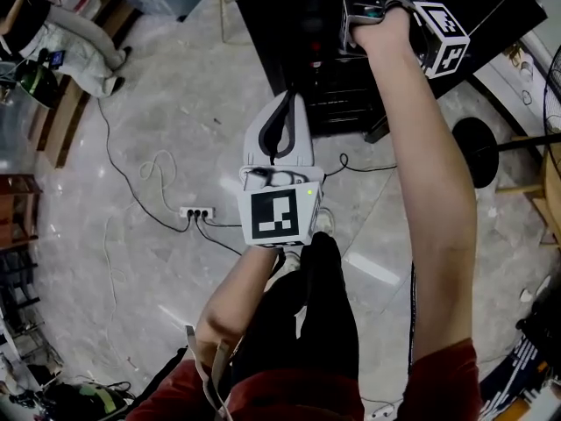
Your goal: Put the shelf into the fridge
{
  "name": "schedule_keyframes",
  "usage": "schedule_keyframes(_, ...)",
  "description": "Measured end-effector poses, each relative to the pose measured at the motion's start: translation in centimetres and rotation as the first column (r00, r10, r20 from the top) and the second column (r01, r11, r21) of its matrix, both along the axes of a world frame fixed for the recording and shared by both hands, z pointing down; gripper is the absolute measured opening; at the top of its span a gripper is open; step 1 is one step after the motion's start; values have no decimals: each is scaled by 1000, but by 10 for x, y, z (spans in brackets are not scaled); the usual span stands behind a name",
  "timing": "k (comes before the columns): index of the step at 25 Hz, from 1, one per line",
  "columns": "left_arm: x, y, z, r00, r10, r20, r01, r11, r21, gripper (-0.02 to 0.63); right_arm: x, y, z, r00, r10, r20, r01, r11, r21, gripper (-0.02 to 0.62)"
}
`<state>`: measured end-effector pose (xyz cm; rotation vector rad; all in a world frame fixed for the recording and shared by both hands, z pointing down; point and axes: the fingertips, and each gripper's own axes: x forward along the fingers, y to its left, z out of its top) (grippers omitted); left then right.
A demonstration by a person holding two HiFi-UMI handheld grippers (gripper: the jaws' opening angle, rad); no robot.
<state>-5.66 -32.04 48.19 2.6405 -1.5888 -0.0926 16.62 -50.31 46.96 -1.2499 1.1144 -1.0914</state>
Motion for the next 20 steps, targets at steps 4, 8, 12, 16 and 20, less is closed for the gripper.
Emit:
schedule_keyframes(4, 0, -5, 7, 1000, 10, 12, -10, 1000, 10, 5, 1, -14, -1, 1000, 13, -1, -13, 1000, -1, 6)
schedule_keyframes(8, 3, -16, 6, 1000, 18, 8, -18, 1000, 0, 5, 2, -30, -3, 1000, 29, -4, -29, 1000, 3, 7)
schedule_keyframes(12, 6, -25, 4, 1000, 21, 5, -21, 1000, 14, 5, 4, -38, -4, 999, 49, -7, -48, 999, 7, 9)
schedule_keyframes(16, 13, -34, 3, 1000, 17, 8, -17, 1000, 22, 5, 5, -49, -3, 999, 41, -9, -41, 999, 5, 11)
schedule_keyframes(20, 22, -42, 3, 1000, 17, 5, -17, 1000, 13, 5, 7, -57, -3, 999, 49, -9, -49, 999, 2, 11)
